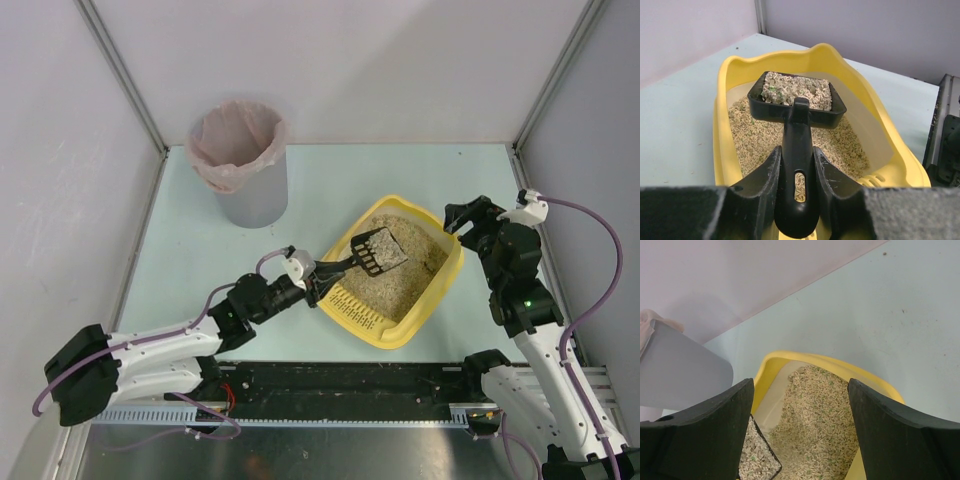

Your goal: Clean the litter box

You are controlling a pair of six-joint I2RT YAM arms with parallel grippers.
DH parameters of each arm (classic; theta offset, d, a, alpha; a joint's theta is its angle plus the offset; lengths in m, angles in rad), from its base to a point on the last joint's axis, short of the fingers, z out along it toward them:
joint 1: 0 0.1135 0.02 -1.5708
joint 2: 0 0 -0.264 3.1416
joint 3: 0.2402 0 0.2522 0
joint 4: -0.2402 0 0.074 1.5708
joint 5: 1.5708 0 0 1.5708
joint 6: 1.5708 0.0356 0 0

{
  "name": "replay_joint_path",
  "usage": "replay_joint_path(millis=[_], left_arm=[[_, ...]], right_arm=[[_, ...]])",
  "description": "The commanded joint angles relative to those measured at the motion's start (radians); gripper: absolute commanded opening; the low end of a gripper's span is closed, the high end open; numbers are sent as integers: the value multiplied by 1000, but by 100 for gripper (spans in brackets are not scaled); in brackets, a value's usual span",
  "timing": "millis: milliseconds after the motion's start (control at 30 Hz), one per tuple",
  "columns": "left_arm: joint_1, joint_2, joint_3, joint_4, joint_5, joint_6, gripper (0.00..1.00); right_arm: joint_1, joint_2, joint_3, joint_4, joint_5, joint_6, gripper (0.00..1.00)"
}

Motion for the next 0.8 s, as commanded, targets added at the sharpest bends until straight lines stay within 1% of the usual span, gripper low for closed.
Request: replay_joint_path(millis=[0,67,100,133,167,200,233,300,333,400,467,500,533,567,600,633,700,733,767], left_arm=[[17,-17,5,89,-33,-3,0],[34,-27,-12,144,24,-40,0],[29,-17,0,143,108,-51,0],[28,-5,11,135,116,-49,0],[29,-3,8,115,88,-42,0],[37,-15,-7,118,15,-42,0],[44,-24,-18,135,35,-57,0],[38,-2,-3,157,127,-68,0],[40,3,7,144,126,-62,0],[51,-24,-12,126,40,-42,0],[57,-26,-12,152,121,-63,0],[46,1,4,147,162,-66,0],[46,8,19,106,144,-57,0],[49,5,11,98,91,-30,0],[55,-24,-4,100,51,-37,0],[61,-33,-25,136,87,-51,0],[49,-9,-4,137,149,-60,0],[48,-9,10,109,153,-56,0],[51,-18,2,104,80,-36,0]], right_arm=[[2,-3,2,38,5,-3,81],[0,-4,1,38,5,-3,81],[0,-6,2,38,7,-4,81],[-2,-4,1,39,8,-7,80],[0,-4,1,38,10,-4,81],[0,-4,1,38,10,-3,80],[0,-4,1,38,7,-3,81],[0,-4,1,38,7,-6,81],[0,-3,2,38,7,-7,81],[0,-3,2,38,5,-3,81],[-2,-4,1,41,4,-3,81],[2,-1,2,41,5,-3,81],[0,2,2,41,4,-3,81],[-2,3,1,42,4,-1,81],[0,5,1,41,1,-1,81],[0,6,2,41,-2,0,81],[-2,6,1,42,4,-4,81],[0,10,2,42,5,-4,81],[-2,11,2,44,5,-3,81]])
